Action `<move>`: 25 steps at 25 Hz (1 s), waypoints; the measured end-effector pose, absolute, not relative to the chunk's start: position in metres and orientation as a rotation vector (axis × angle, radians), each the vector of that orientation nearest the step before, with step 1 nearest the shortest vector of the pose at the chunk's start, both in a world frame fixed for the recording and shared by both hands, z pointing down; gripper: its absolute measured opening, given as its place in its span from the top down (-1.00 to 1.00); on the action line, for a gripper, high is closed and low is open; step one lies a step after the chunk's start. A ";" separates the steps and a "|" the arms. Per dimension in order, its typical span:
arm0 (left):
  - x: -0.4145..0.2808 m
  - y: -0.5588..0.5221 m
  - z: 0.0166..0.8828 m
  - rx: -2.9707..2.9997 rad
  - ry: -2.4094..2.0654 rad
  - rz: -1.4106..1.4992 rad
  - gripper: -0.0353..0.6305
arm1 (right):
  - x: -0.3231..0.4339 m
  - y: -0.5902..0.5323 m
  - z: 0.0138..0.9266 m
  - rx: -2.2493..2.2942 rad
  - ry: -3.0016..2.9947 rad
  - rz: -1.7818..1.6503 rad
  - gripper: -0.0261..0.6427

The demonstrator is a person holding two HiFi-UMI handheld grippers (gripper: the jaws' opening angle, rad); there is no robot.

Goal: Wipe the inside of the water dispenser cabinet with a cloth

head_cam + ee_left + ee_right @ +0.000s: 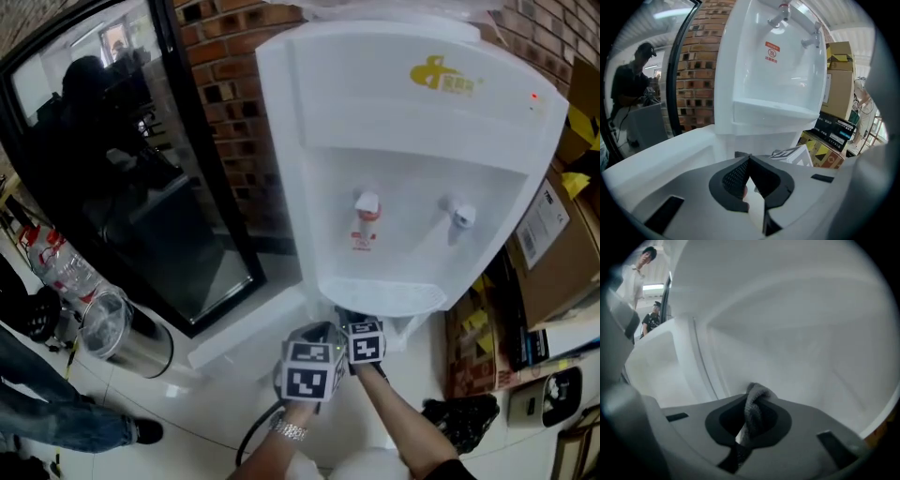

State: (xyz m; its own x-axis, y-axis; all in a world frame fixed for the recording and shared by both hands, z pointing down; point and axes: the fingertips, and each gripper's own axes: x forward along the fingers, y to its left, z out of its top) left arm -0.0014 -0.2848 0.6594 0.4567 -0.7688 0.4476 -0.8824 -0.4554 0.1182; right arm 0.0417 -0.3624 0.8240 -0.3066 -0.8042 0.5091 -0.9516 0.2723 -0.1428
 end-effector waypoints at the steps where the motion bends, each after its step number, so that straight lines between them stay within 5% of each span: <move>1: -0.004 -0.285 0.660 2.373 -1.411 0.477 0.89 | 0.041 -0.359 0.833 1.580 -2.195 0.647 0.89; 10: -0.009 -0.286 0.657 2.384 -1.427 0.475 0.89 | 0.061 -0.332 0.876 1.495 -2.079 0.786 0.90; 19: -0.011 -0.270 0.657 2.393 -1.394 0.471 0.89 | 0.069 -0.356 0.775 1.689 -2.244 0.593 0.90; 25: -0.011 -0.256 0.647 2.419 -1.405 0.486 0.89 | 0.037 -0.362 0.836 1.526 -2.179 0.579 0.90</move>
